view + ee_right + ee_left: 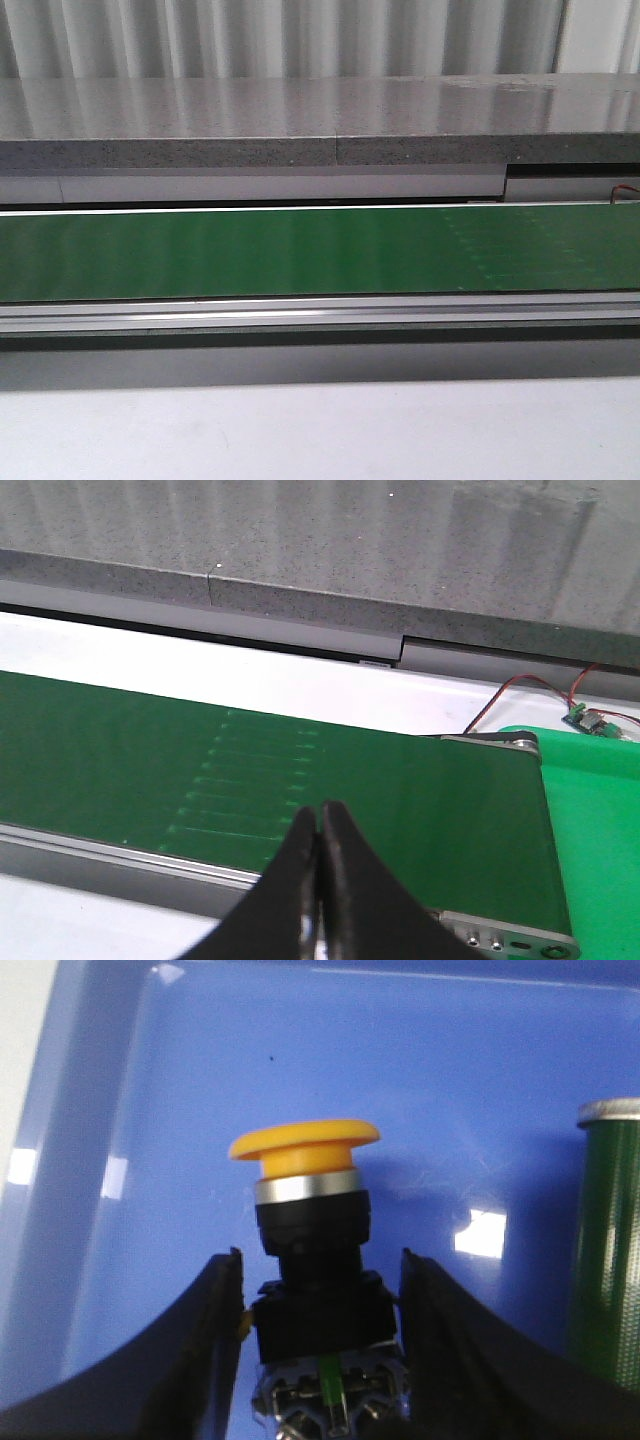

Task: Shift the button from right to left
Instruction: 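Lift the button with the left gripper and carry it over the blue tray, then lower the button into the blue tray and open the left gripper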

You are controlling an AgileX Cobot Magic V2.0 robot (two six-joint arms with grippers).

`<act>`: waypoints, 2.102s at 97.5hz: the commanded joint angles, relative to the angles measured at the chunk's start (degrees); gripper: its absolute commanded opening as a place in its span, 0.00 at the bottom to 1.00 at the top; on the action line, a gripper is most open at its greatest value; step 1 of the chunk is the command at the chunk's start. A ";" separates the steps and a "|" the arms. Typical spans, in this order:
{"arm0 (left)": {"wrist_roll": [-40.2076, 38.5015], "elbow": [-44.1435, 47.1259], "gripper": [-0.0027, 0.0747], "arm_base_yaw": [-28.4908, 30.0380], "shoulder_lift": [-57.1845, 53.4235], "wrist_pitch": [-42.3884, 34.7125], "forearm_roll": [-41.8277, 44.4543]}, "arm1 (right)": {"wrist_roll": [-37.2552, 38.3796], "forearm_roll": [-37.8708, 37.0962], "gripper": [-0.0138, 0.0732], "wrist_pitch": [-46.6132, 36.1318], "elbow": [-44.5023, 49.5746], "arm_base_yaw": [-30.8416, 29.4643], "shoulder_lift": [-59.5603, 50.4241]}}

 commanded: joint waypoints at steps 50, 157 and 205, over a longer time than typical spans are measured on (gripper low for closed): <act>7.66 -1.53 0.01 0.09 1.33 -2.54 -6.19 | -0.40 0.53 0.08 -4.14 -1.43 0.01 0.19; 29.83 -1.53 0.62 5.73 1.33 0.60 -21.57 | -0.40 0.58 0.08 -4.14 -1.43 0.01 0.19; 29.83 -1.53 0.67 6.48 -3.66 -2.86 -26.56 | -0.40 0.58 0.08 -4.14 -1.43 0.01 0.19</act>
